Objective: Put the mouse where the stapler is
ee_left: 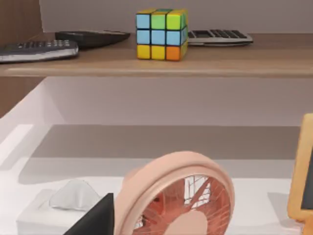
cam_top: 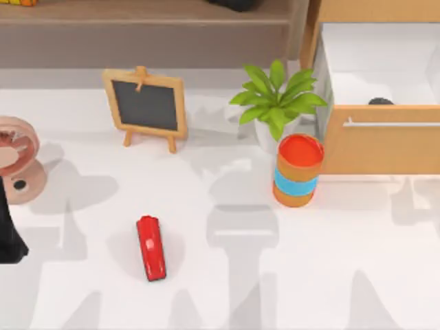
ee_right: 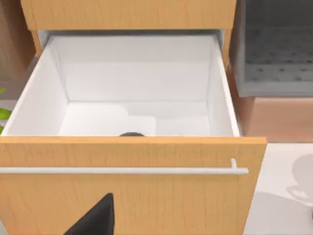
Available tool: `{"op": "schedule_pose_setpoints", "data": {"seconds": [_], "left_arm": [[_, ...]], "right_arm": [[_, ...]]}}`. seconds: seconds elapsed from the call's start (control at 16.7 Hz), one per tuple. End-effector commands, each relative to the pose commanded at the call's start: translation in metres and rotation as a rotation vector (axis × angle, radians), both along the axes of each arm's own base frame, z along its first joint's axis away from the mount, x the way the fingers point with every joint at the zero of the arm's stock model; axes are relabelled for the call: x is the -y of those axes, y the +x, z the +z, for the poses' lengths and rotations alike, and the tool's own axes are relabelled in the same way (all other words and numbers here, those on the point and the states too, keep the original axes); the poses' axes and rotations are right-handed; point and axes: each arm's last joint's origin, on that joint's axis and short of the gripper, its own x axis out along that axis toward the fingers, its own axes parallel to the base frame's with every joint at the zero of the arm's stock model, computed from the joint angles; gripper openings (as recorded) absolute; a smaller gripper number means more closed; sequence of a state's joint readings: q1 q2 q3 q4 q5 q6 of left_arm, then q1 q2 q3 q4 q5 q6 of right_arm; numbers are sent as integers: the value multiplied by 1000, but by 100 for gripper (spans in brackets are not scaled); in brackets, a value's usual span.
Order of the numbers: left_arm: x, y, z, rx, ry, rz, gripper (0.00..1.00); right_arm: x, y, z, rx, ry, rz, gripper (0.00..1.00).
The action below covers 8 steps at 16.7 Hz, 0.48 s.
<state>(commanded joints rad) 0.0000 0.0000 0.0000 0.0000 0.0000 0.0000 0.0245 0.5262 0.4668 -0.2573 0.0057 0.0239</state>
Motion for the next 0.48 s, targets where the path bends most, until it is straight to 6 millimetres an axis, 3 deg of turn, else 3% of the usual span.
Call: {"op": "schedule_pose_setpoints", "data": {"seconds": [0.24, 0.48], "left_arm": [[0, 0, 0, 0, 0, 0, 100], [0, 0, 0, 0, 0, 0, 100]], "right_arm": [[-6, 57, 43, -230, 5, 13, 100], [-20, 137, 60, -474, 0, 37, 100]]}}
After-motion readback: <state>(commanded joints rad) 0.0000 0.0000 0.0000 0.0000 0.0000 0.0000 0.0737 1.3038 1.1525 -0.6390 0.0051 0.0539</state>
